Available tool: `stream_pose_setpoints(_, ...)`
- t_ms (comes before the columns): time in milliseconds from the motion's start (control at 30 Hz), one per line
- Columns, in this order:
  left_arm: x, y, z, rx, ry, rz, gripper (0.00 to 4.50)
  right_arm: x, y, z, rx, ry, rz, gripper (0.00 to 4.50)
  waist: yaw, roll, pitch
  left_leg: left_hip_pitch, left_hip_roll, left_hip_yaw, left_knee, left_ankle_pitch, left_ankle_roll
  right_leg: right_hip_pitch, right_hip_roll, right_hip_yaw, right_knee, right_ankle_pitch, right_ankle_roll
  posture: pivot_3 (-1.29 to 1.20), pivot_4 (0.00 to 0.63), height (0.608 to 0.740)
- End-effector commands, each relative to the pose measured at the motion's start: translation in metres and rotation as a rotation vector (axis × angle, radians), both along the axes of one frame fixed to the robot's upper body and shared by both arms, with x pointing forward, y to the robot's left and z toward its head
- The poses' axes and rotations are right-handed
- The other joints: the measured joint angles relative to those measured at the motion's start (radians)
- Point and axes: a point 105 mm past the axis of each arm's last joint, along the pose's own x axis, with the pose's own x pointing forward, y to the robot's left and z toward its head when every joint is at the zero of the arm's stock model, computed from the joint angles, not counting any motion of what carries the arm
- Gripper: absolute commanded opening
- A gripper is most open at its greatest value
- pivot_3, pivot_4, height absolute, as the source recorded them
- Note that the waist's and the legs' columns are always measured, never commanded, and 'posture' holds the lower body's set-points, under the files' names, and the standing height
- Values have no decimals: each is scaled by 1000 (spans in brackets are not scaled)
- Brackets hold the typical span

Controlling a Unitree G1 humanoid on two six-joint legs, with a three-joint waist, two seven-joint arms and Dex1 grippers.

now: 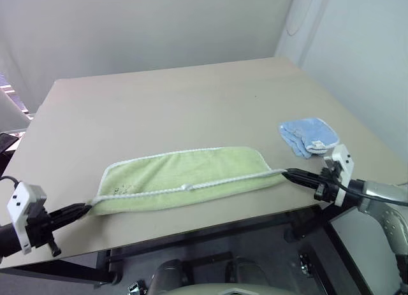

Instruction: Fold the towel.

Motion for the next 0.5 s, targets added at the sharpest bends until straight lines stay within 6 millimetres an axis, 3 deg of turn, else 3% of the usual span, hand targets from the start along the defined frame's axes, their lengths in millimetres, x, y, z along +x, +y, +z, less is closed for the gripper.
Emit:
stream_pose_setpoints(33, 17, 6, -1, 10, -22, 18, 10, 22, -4, 4, -16, -40, -50, 0, 12, -5, 4, 16, -2, 5, 4, 1, -2, -1, -6, 11, 9, -17, 12, 0, 0, 724)
stream_pose_setpoints(67, 25, 7, -2, -5, -30, 26, 10, 29, -4, 3, -16, -45, -61, 0, 14, 5, 4, 20, -4, -9, 20, 5, -10, -2, -9, 6, 8, -20, 8, 0, 0, 724)
stream_pose_setpoints(100, 33, 9, -3, -18, -37, 37, 10, 35, -3, 2, -19, -46, -69, 0, 12, 10, 4, 16, -10, -42, 34, 1, -27, 3, -7, -4, 8, -20, 1, 0, 0, 724)
stream_pose_setpoints(133, 41, 12, -6, -25, -39, 53, 10, 41, -3, 1, -22, -52, -84, 0, 12, 10, 5, 8, -11, -59, 43, -3, -29, 3, -3, -11, 8, -20, 0, 0, 0, 724)
stream_pose_setpoints(267, 66, 13, -13, -39, -49, 51, 10, 64, -3, -4, -17, -62, -147, 0, 5, 8, 4, 5, -8, -60, 36, -11, -16, 10, -4, -22, 2, -18, 3, 0, 0, 724)
stream_pose_setpoints(367, 78, 11, -18, -34, -49, 33, 10, 72, 3, -10, -19, -46, -151, 0, 2, 5, 4, 4, -8, -57, 37, -12, -13, 10, -5, -22, 1, -12, 13, 0, 0, 724)
stream_pose_setpoints(500, 96, 9, -23, -41, -53, 45, 10, 83, 9, -18, -14, -40, -169, 0, 2, 4, 4, 2, -7, -56, 40, -11, -12, 10, -4, -23, 3, -11, 15, 0, 0, 724)
